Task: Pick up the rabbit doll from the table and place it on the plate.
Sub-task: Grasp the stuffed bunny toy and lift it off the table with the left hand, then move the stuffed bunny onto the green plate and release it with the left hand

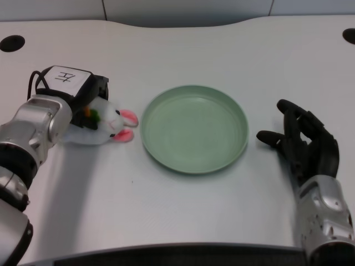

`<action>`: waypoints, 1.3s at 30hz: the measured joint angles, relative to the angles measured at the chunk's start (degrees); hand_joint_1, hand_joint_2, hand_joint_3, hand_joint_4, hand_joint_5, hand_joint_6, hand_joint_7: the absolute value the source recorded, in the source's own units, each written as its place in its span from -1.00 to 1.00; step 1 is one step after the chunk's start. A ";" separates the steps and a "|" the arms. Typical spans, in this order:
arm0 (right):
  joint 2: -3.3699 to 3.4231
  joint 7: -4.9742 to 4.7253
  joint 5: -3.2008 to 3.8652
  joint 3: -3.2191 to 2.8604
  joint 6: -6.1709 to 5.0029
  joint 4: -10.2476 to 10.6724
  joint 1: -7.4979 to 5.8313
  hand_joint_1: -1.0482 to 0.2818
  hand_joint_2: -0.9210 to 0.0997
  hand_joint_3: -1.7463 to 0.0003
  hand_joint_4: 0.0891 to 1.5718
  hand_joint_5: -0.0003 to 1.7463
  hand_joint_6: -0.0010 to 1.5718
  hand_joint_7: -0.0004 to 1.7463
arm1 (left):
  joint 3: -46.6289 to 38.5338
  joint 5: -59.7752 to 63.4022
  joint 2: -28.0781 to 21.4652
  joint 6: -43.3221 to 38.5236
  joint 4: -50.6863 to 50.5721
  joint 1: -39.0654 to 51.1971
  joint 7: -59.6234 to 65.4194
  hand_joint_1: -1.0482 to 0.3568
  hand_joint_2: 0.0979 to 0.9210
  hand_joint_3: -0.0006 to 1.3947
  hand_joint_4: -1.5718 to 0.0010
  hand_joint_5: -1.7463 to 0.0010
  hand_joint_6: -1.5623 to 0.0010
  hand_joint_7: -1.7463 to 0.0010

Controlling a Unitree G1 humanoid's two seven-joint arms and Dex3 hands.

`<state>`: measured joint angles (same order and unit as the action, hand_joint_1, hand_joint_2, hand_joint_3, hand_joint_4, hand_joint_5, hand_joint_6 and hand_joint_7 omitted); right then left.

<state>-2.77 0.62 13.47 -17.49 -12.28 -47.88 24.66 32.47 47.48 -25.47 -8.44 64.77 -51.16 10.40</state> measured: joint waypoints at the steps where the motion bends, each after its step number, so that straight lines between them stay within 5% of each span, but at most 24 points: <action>1: 0.00 0.01 0.02 0.00 0.00 0.00 0.00 0.12 -1.00 0.64 -0.17 0.19 -0.10 -0.52 | 0.02 0.05 -0.04 -0.23 0.23 0.00 0.00 0.15 0.69 -0.99 0.06 -0.99 0.27 -0.97; 2: 0.00 0.01 0.03 -0.03 0.00 0.00 0.00 0.12 -1.00 0.65 -0.17 0.20 -0.09 -0.52 | 0.07 0.07 -0.07 -0.29 0.42 -0.02 -0.15 0.13 0.70 -0.99 0.04 -1.00 0.26 -0.98; 3: 0.00 0.01 0.03 -0.04 0.00 0.00 0.00 0.11 -1.00 0.65 -0.16 0.20 -0.09 -0.52 | 0.15 0.08 -0.10 -0.29 0.55 -0.05 -0.49 0.13 0.69 -0.99 0.05 -1.00 0.17 -0.69; 7: 0.00 0.00 0.04 -0.05 0.01 0.00 0.00 0.11 -1.00 0.66 -0.15 0.20 -0.10 -0.52 | 0.41 -0.11 -0.18 0.33 0.78 -0.62 -3.24 0.16 0.77 -0.99 0.12 -0.99 -0.05 -0.07; 10: 0.00 0.01 0.03 -0.05 0.00 -0.02 0.00 0.12 -1.00 0.65 -0.15 0.19 -0.09 -0.52 | 0.33 -0.78 -0.11 1.66 0.79 -0.99 -5.34 0.18 0.83 -1.00 0.12 -0.72 -0.20 0.41; 19: 0.03 0.09 0.04 -0.04 0.01 0.19 -0.01 0.11 -1.00 0.65 -0.13 0.20 -0.09 -0.52 | -1.45 -3.10 -0.50 1.30 -0.24 -0.63 -5.77 0.29 1.00 -0.91 0.07 -1.00 0.22 -0.93; 39: 0.14 -0.19 -0.10 0.00 -0.01 -0.20 0.06 0.11 -1.00 0.67 -0.13 0.17 -0.09 -0.51 | -7.02 -6.82 -7.50 1.81 -16.25 -0.75 -13.97 0.34 0.92 -0.93 0.04 -1.00 0.29 -1.00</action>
<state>-2.64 0.43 13.37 -17.49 -12.29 -48.08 24.72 25.45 40.66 -32.97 -6.63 48.52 -51.90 -3.57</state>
